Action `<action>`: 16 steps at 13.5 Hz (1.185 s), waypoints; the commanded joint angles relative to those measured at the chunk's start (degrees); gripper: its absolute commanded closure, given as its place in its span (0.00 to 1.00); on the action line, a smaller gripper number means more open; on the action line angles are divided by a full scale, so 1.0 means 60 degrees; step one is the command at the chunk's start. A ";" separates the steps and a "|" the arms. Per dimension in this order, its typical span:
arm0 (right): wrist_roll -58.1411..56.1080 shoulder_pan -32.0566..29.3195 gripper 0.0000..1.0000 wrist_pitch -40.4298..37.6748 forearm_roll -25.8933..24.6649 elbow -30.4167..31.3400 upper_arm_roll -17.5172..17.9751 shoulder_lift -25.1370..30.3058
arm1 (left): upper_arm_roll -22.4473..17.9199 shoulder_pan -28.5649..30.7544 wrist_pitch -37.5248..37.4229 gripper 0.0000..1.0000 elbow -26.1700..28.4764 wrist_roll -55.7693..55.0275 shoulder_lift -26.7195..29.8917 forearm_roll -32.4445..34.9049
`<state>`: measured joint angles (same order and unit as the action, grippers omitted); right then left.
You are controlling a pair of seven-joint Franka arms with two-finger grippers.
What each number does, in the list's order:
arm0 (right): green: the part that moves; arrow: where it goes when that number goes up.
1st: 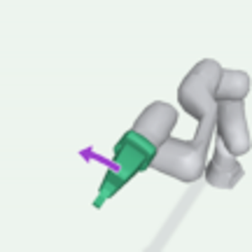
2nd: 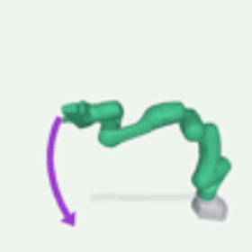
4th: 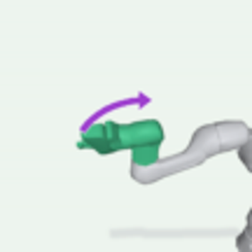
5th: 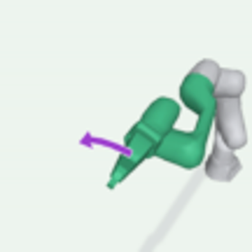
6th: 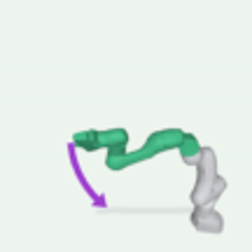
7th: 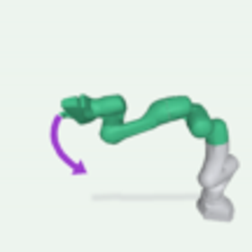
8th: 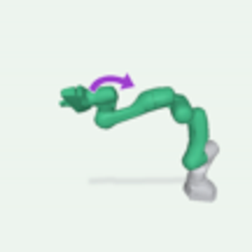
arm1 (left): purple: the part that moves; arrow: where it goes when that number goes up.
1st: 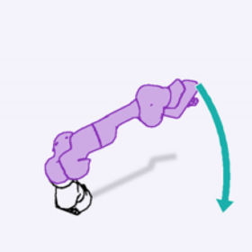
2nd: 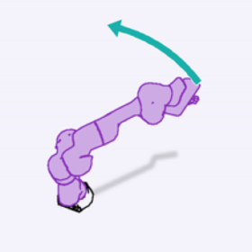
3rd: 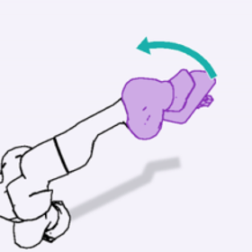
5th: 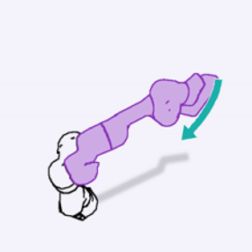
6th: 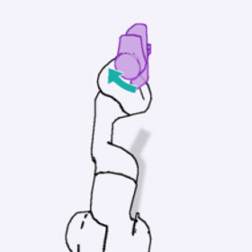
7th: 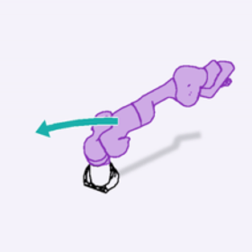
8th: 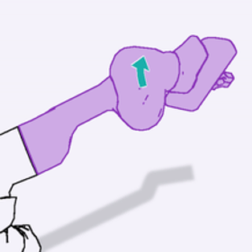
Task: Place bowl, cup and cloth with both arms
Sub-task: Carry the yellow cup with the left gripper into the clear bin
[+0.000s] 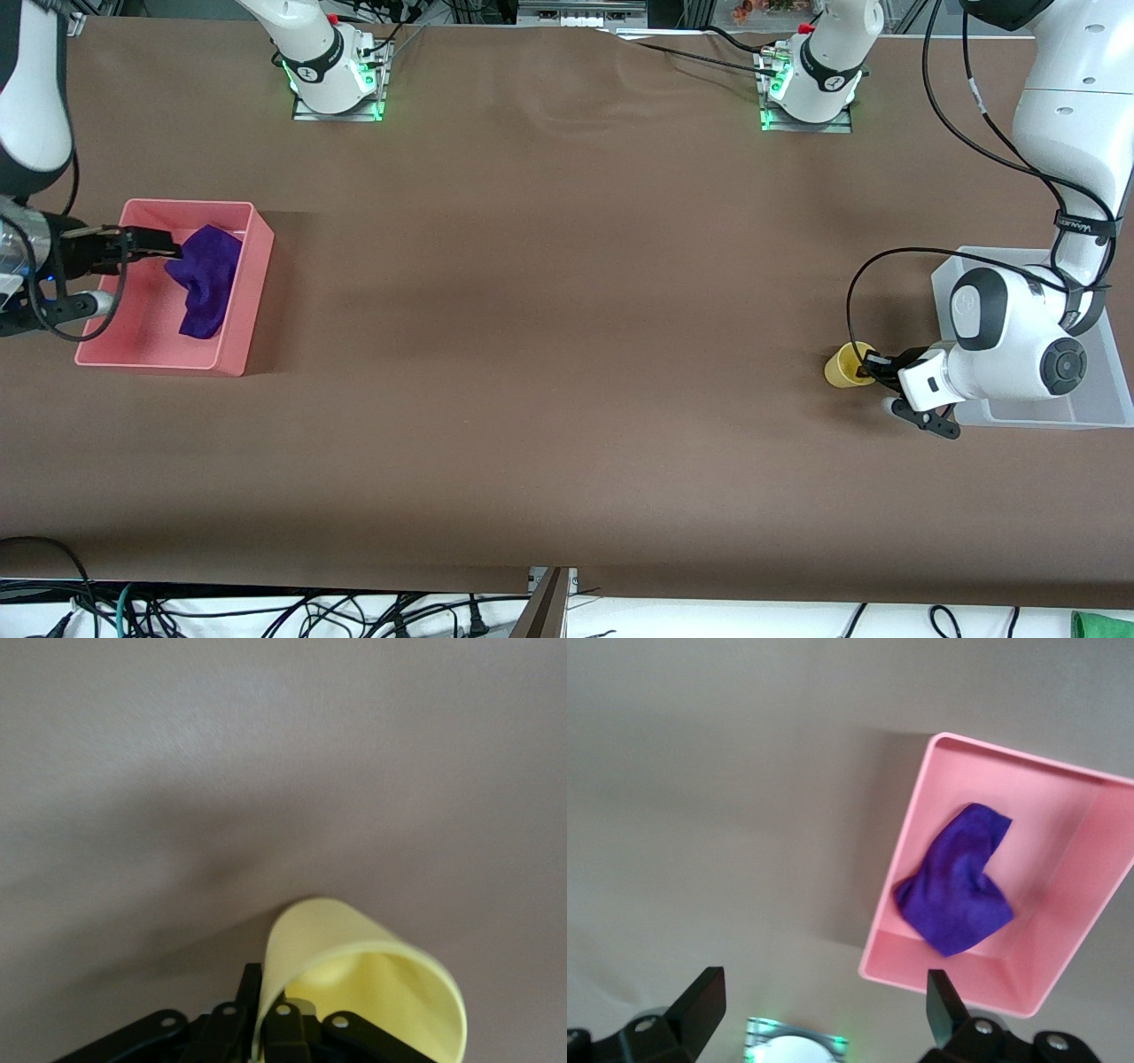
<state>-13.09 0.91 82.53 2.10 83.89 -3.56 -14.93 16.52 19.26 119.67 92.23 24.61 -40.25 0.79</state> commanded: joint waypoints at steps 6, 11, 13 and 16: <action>0.0644 -0.0123 0.00 -0.0337 -0.0232 -0.1180 0.0213 0.0948 | -0.0219 0.1124 -0.3099 1.00 -0.0198 0.2864 0.2487 0.2292; 0.1110 0.0023 0.00 -0.0396 -0.0613 -0.0989 0.0257 0.0949 | -0.0190 0.2312 -0.2255 0.75 0.0519 0.3633 0.2416 0.3750; 0.1260 0.0009 0.00 -0.0498 -0.0584 -0.1048 0.0242 0.0848 | -0.0160 0.2489 -0.2030 0.00 0.0624 0.3662 0.2314 0.3735; 0.1215 0.0008 0.00 -0.0426 -0.0599 -0.1164 0.0256 0.0745 | 0.0247 0.2430 -0.2614 0.00 0.0434 0.3678 0.2561 0.3691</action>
<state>-6.57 0.87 80.34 -0.73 77.69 -2.45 -10.25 15.73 33.89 106.53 95.19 46.14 -26.91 21.75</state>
